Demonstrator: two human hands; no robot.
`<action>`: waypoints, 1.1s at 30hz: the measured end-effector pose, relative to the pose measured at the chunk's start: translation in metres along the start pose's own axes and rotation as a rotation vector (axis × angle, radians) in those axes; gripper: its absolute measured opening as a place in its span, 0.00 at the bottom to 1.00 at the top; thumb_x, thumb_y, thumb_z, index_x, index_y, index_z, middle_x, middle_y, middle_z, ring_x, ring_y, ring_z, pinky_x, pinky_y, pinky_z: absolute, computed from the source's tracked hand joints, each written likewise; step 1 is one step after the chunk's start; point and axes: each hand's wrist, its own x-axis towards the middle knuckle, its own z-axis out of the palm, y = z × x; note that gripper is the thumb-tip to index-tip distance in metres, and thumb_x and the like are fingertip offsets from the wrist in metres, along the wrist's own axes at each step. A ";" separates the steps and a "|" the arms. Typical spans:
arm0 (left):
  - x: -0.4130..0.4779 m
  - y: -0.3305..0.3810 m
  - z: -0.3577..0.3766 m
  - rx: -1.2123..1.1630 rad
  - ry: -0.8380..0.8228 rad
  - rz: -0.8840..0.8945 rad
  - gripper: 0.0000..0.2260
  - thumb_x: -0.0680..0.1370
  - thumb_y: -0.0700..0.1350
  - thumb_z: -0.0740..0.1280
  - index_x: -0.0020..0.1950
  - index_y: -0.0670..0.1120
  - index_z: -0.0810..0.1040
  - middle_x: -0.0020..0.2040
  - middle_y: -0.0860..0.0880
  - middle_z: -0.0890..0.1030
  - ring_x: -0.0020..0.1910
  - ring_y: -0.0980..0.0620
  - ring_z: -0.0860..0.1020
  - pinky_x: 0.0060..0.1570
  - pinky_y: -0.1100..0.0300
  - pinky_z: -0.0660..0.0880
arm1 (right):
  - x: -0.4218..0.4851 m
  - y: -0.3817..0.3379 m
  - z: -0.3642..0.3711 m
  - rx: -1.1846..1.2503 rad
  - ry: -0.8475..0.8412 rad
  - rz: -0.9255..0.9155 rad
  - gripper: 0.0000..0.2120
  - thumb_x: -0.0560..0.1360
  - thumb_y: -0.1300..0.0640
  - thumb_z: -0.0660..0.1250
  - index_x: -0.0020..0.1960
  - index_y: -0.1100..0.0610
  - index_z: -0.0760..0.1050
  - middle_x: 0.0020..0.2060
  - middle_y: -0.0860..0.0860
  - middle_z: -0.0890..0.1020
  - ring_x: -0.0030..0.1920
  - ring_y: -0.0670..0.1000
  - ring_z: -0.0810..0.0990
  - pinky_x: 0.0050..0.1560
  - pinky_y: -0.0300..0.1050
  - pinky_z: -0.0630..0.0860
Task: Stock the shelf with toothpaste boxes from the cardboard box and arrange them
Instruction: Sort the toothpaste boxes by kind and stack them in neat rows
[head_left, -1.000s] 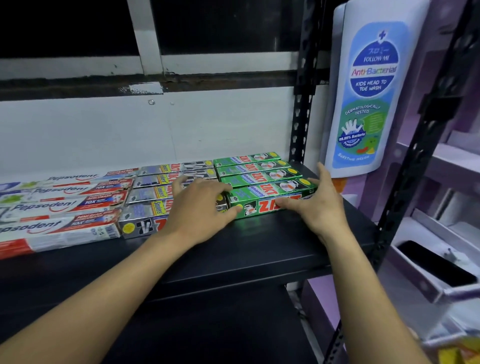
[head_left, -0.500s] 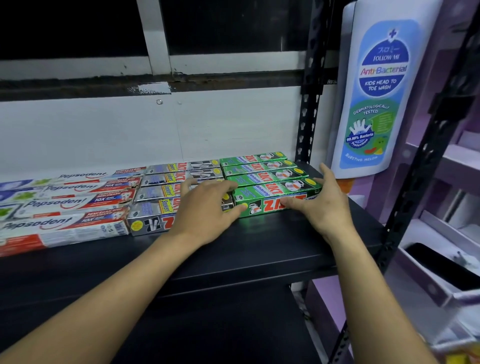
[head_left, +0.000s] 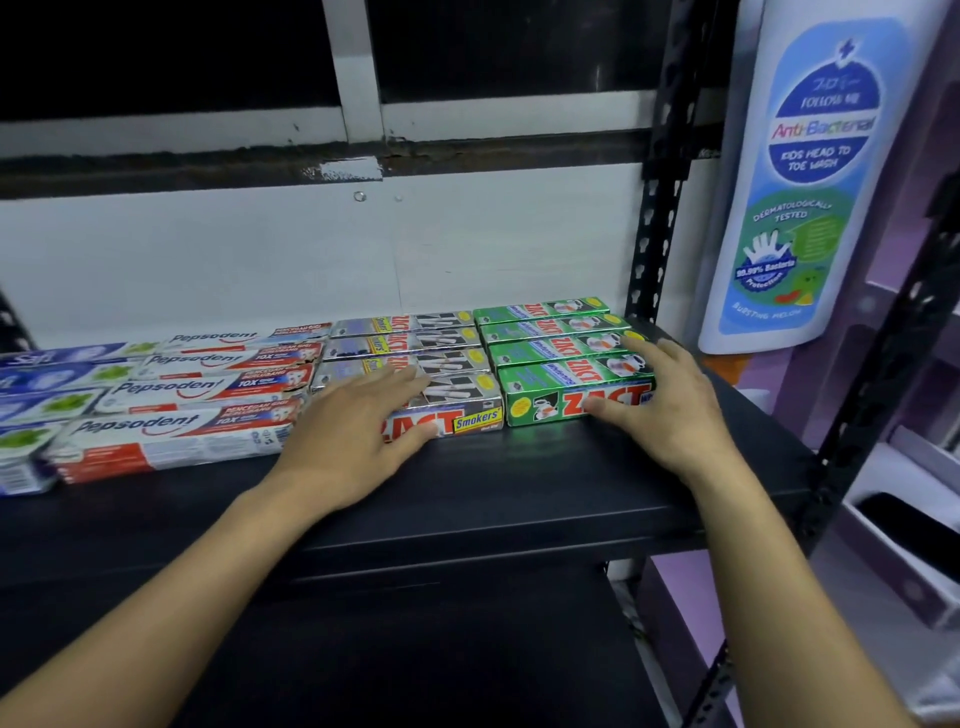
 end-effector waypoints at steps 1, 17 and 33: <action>0.000 0.001 0.000 -0.001 0.002 0.002 0.28 0.79 0.64 0.59 0.77 0.58 0.63 0.77 0.58 0.62 0.77 0.56 0.60 0.74 0.56 0.55 | 0.000 -0.001 0.000 -0.011 -0.011 0.005 0.39 0.66 0.42 0.77 0.74 0.44 0.66 0.76 0.50 0.60 0.75 0.56 0.59 0.71 0.55 0.62; 0.000 0.000 0.005 0.035 0.019 0.013 0.27 0.80 0.63 0.56 0.78 0.60 0.58 0.78 0.60 0.58 0.77 0.58 0.57 0.69 0.64 0.48 | -0.004 -0.005 -0.002 -0.016 -0.019 0.027 0.32 0.68 0.42 0.76 0.69 0.45 0.72 0.77 0.49 0.58 0.75 0.55 0.57 0.71 0.53 0.62; -0.011 -0.012 -0.002 -0.048 0.107 0.031 0.27 0.78 0.64 0.59 0.76 0.56 0.67 0.75 0.57 0.68 0.76 0.55 0.62 0.75 0.57 0.51 | -0.005 -0.010 0.003 -0.123 0.085 -0.039 0.28 0.72 0.38 0.68 0.68 0.50 0.74 0.75 0.54 0.63 0.75 0.58 0.58 0.74 0.56 0.59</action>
